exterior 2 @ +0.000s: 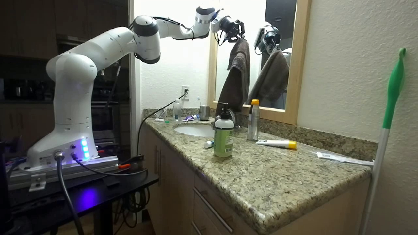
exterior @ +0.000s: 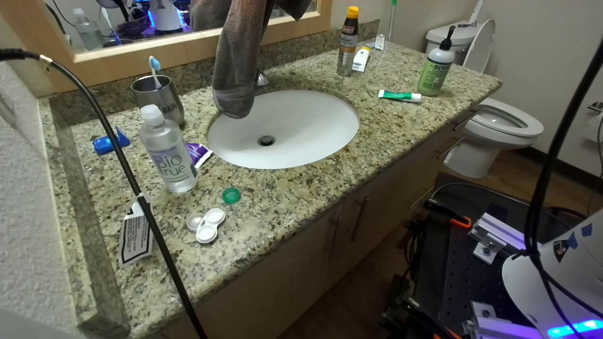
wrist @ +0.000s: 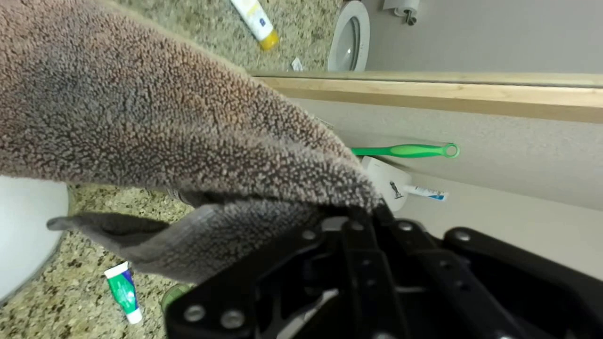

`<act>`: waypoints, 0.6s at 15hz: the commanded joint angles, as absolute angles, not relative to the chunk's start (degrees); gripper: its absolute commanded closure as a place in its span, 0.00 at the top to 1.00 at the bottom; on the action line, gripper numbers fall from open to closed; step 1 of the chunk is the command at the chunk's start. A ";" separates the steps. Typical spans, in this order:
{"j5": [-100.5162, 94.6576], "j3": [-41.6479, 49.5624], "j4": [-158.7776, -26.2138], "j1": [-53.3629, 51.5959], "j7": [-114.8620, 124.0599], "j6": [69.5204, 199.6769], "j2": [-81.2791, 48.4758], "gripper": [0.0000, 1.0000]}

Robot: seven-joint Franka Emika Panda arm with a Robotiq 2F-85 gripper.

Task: Move the towel to the left side of the counter

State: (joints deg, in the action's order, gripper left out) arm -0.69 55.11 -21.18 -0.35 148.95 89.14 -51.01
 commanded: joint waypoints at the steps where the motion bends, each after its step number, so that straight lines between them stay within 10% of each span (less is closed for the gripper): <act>1: 11.63 63.11 -21.09 0.00 148.98 86.24 -50.28 0.01; 5: 28.56 76.12 -30.95 -5.45 149.05 88.55 -48.62 0.01; 9: 24.16 58.48 -20.23 2.17 145.93 87.26 -48.45 0.01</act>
